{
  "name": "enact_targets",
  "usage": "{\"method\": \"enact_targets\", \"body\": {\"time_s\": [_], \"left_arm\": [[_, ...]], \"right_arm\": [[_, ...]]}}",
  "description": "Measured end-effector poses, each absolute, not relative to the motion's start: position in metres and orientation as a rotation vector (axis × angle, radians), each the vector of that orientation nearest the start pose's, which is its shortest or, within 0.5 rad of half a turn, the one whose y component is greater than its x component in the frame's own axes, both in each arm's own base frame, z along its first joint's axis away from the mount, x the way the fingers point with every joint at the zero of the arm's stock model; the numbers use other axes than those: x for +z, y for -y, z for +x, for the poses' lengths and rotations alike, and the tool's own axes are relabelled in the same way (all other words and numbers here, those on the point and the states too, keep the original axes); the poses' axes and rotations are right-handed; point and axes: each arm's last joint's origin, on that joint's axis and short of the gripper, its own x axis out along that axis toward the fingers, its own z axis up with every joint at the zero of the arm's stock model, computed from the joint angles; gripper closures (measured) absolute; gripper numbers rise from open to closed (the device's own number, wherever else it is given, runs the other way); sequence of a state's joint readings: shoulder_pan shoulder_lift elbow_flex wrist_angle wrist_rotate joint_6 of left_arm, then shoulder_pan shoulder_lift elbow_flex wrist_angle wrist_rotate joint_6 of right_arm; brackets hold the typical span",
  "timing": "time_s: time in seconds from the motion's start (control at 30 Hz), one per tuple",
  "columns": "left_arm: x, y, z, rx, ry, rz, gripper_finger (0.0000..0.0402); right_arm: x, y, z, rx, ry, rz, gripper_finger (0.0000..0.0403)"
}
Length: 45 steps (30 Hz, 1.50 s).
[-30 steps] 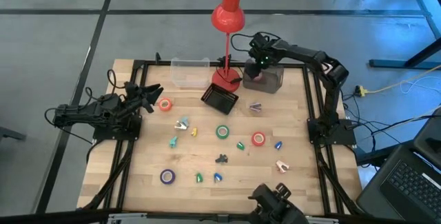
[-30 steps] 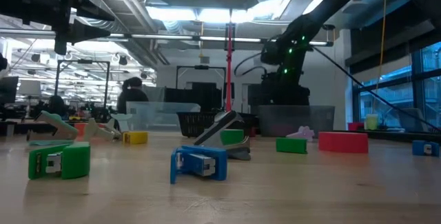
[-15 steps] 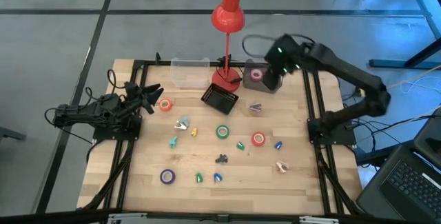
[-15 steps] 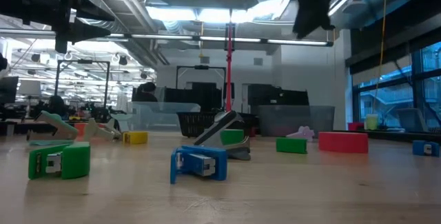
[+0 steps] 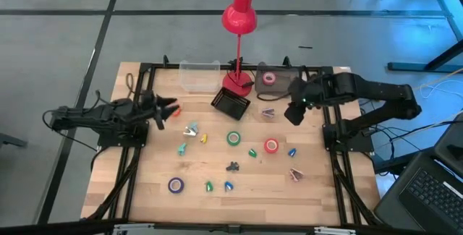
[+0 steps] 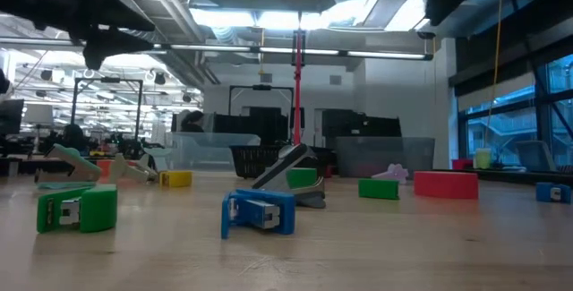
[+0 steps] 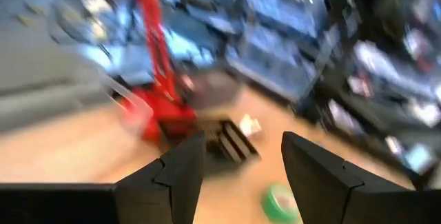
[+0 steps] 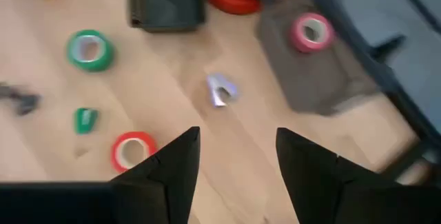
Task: Pick and place Stapler, Stapler remover, tape
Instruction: Put the top light blue staple remover into the transparent bin
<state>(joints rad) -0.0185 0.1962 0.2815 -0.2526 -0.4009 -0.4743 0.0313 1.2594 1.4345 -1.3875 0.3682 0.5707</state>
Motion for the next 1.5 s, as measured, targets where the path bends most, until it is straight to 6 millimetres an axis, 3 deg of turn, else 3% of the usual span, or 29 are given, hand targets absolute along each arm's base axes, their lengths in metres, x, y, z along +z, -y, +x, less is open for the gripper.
{"method": "enact_targets", "body": {"time_s": [0.1, 0.3, 0.5, 0.73, 0.93, 1.23, 1.5], "left_arm": [[0.232, -0.006, 0.109, 0.341, -0.261, -0.411, 0.0213], [0.257, -0.003, 0.15, 0.296, -0.705, -0.208, 0.0213], [0.249, -0.005, 0.185, 0.342, -1.01, -0.035, 0.0213], [0.22, -0.008, 0.213, 0.428, -1.151, -0.345, 0.0213], [0.2, -0.015, 0.224, 0.551, -1.215, -0.464, 0.0213], [0.188, -0.028, 0.231, 0.702, -1.2, -0.711, 0.0213], [0.186, -0.031, 0.232, 0.726, -1.192, -0.747, 0.0213]], "right_arm": [[0.367, 0.0, 0.199, -0.657, -1.082, 0.265, 0.0211], [0.366, 0.0, 0.199, -0.686, -1.073, 0.3, 0.0211], [0.367, 0.0, 0.2, -0.693, -1.061, 0.297, 0.0211], [0.367, 0.0, 0.201, -0.688, -1.044, 0.303, 0.0211], [0.368, 0.001, 0.202, -0.7, -1.026, 0.289, 0.0211], [0.368, 0.001, 0.202, -0.7, -1.026, 0.289, 0.0211], [0.368, 0.001, 0.202, -0.696, -1.029, 0.283, 0.0211]]}}
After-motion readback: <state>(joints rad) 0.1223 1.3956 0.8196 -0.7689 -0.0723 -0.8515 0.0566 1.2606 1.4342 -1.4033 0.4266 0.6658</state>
